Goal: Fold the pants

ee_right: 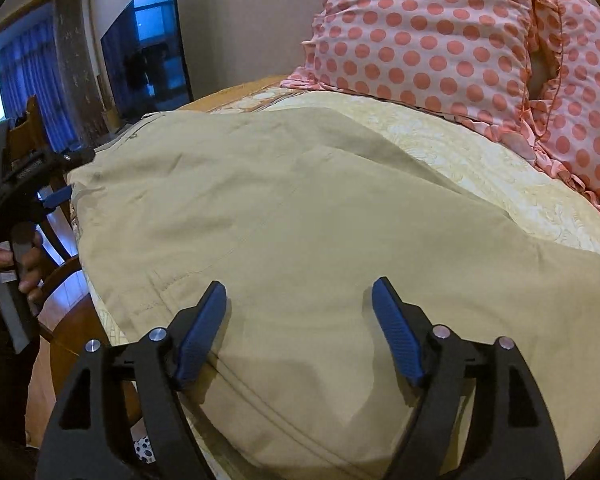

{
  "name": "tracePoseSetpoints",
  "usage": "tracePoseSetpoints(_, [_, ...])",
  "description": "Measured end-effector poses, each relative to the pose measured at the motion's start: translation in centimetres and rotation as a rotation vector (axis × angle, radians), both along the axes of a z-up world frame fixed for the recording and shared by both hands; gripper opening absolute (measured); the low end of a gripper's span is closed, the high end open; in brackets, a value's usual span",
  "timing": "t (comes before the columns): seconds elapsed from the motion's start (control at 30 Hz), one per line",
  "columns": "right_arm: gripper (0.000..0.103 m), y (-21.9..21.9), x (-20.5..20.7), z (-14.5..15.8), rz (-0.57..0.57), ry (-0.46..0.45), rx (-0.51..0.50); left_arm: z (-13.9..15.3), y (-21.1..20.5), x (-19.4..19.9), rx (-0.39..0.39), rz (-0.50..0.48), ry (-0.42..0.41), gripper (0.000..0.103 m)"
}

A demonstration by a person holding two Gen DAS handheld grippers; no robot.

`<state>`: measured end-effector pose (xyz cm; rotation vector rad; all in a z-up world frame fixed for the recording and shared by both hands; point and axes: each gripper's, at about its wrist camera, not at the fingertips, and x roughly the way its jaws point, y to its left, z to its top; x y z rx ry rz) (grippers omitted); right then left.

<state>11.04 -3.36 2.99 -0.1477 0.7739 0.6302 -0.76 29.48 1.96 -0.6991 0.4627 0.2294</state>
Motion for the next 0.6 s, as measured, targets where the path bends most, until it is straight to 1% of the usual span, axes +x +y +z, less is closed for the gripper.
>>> tracePoseSetpoints(0.1, [0.078, 0.0, 0.1, 0.0, 0.004, 0.0, 0.0, -0.4, 0.6, -0.3, -0.148, -0.026, -0.038, 0.09])
tracePoseSetpoints(0.13, [0.078, -0.1, 0.2, -0.1, 0.005, 0.0, 0.001, -0.4, 0.9, -0.3, -0.178, -0.019, -0.046, 0.087])
tracePoseSetpoints(0.17, [0.079, -0.1, 0.1, 0.0, 0.005, 0.001, 0.004, -0.6, 1.7, -0.2, -0.238, -0.014, -0.061, 0.084])
tracePoseSetpoints(0.2, [0.079, -0.2, 0.1, -0.1, 0.007, 0.001, 0.007, -0.9, 2.4, -0.1, -0.275, 0.005, -0.058, 0.079])
tracePoseSetpoints(0.23, [0.079, -0.3, 0.2, -0.1, 0.007, 0.002, 0.01, -1.0, 2.8, 0.1, -0.288, 0.025, -0.056, 0.072])
tracePoseSetpoints(0.27, [0.079, -0.3, 0.1, -0.1, 0.007, 0.002, 0.016, -1.1, 3.7, 0.2, -0.295, 0.061, -0.046, 0.069])
tracePoseSetpoints(0.3, [0.08, -0.3, 0.0, -0.1, 0.008, 0.003, 0.022, -1.2, 4.3, 0.3, -0.305, 0.081, -0.044, 0.063])
tracePoseSetpoints(0.37, [0.082, -0.7, -0.3, 0.0, 0.012, 0.006, 0.05, -1.5, 5.4, 0.7, -0.342, 0.107, -0.046, 0.055])
tracePoseSetpoints(0.4, [0.083, -0.9, -0.4, 0.0, 0.012, 0.008, 0.063, -1.7, 6.1, 1.0, -0.362, 0.126, -0.039, 0.049])
tracePoseSetpoints(0.47, [0.083, -1.6, -1.0, 0.2, 0.015, 0.01, 0.096, -1.8, 6.7, 1.5, -0.354, 0.163, -0.007, 0.029])
tracePoseSetpoints(0.5, [0.083, -2.1, -1.2, 0.3, 0.018, 0.011, 0.117, -1.8, 6.8, 2.0, -0.327, 0.176, 0.033, 0.014])
tracePoseSetpoints(0.53, [0.085, -2.8, -1.5, 0.5, 0.02, 0.013, 0.14, -1.5, 6.6, 2.3, -0.299, 0.173, 0.046, 0.01])
tracePoseSetpoints(0.6, [0.089, -4.8, -2.2, 1.0, 0.011, 0.012, 0.202, 0.2, 5.2, 3.3, -0.166, 0.171, 0.097, 0.008])
